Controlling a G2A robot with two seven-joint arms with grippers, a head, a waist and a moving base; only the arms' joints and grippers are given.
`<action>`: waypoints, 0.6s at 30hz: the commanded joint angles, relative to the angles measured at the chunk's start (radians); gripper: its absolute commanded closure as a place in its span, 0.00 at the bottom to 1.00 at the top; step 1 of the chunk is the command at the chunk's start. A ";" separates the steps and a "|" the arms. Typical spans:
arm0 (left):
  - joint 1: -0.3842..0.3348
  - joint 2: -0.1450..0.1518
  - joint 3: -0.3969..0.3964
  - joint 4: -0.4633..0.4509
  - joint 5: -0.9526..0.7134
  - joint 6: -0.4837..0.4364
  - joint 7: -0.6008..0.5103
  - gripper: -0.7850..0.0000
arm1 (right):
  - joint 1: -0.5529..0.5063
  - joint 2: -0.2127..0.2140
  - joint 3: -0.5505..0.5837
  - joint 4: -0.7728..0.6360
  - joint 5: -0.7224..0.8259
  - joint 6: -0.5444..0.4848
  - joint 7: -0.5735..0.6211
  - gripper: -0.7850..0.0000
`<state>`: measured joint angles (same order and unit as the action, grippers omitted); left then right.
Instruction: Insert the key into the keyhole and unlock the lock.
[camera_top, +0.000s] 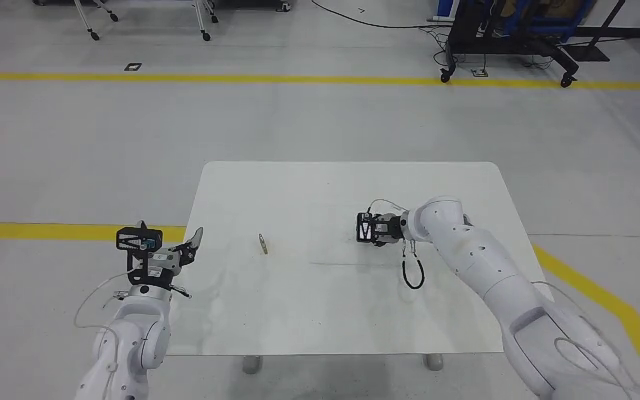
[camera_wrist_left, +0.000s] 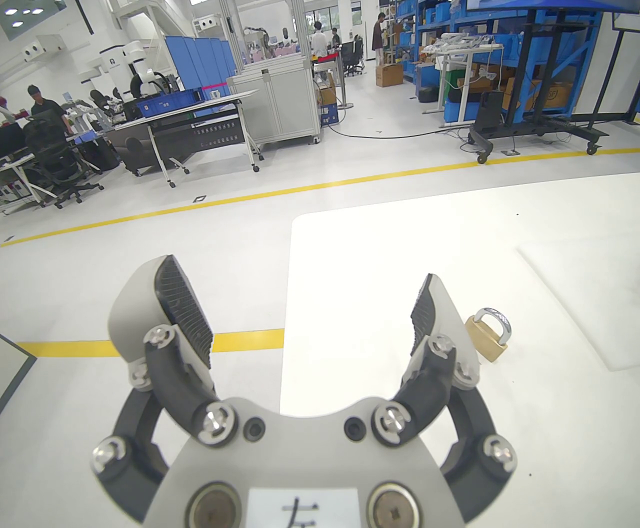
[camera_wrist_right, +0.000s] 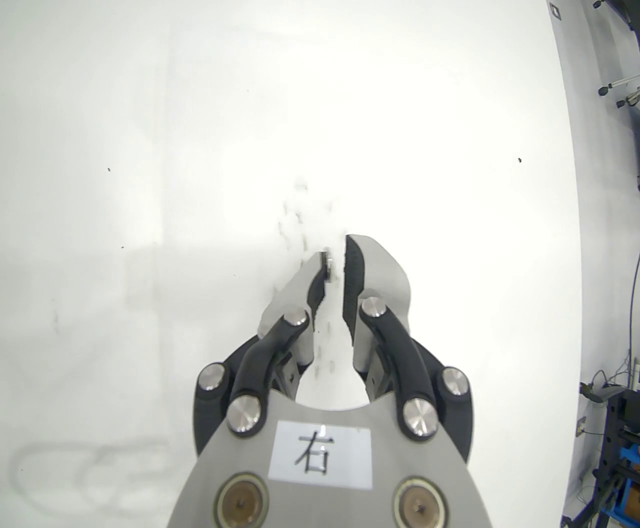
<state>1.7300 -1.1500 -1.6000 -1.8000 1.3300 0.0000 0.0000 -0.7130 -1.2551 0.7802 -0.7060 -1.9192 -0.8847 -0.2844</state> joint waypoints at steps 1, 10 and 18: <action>0.000 0.000 0.000 0.000 0.000 0.000 0.000 0.00 | 0.012 -0.007 -0.017 0.015 -0.007 0.001 -0.015 1.00; 0.000 0.000 0.000 0.000 0.000 0.000 0.000 0.00 | 0.031 -0.005 -0.045 0.045 -0.044 0.040 -0.152 1.00; 0.000 0.000 0.000 0.000 0.000 0.000 0.000 0.00 | -0.014 0.041 0.013 0.008 0.005 0.039 -0.330 1.00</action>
<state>1.7300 -1.1500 -1.6000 -1.8000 1.3300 0.0000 0.0000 -0.7198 -1.2194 0.7843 -0.6938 -1.9270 -0.8423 -0.5920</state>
